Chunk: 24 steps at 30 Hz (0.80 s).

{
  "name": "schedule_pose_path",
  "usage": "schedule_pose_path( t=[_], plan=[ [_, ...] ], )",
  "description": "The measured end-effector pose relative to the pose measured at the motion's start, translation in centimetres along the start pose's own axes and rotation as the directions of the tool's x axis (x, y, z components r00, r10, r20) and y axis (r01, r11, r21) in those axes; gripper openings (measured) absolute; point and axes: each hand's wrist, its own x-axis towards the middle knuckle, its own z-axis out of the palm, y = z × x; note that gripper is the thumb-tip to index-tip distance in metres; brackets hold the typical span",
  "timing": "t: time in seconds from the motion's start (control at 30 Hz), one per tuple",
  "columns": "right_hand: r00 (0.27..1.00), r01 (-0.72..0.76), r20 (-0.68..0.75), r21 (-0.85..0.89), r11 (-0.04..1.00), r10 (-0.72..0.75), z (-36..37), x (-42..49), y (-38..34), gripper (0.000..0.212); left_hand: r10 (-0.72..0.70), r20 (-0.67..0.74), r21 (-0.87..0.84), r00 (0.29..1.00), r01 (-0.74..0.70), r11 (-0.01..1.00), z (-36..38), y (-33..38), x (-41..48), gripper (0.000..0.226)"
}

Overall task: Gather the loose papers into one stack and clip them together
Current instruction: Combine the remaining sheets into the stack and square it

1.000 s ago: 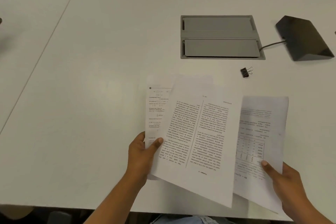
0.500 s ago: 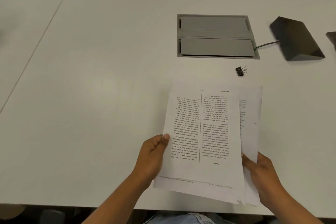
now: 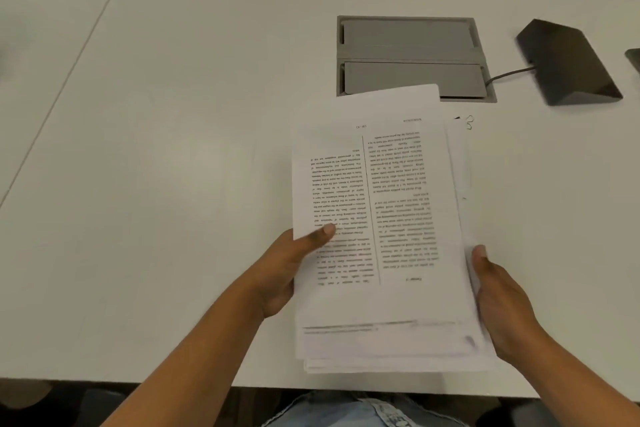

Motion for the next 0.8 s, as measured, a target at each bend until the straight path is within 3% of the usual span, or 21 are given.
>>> schedule_pose_path(
  t=[0.13,0.3,0.47,0.8],
  plan=[
    [0.990,0.116,0.087,-0.071,0.991,-0.110,0.9,0.8,-1.7,0.077,0.111,-0.077,0.127,0.991,-0.100,0.987,1.2,-0.1,0.9,0.039],
    [0.953,0.293,0.100,-0.049,0.955,-0.287,0.7,2.6,-2.4,0.054,0.335,-0.123,0.259,0.934,-0.295,0.920,2.5,0.6,1.7,0.034],
    [0.900,0.436,0.026,-0.021,0.900,-0.435,2.1,3.7,-5.4,0.031,0.540,-0.157,0.434,0.827,-0.433,0.790,3.4,2.1,2.5,0.050],
    [0.848,0.529,0.045,-0.019,0.848,-0.528,2.1,4.5,-6.9,0.035,0.663,-0.119,0.350,0.739,-0.594,0.725,4.4,3.4,2.1,0.034]
  ],
)
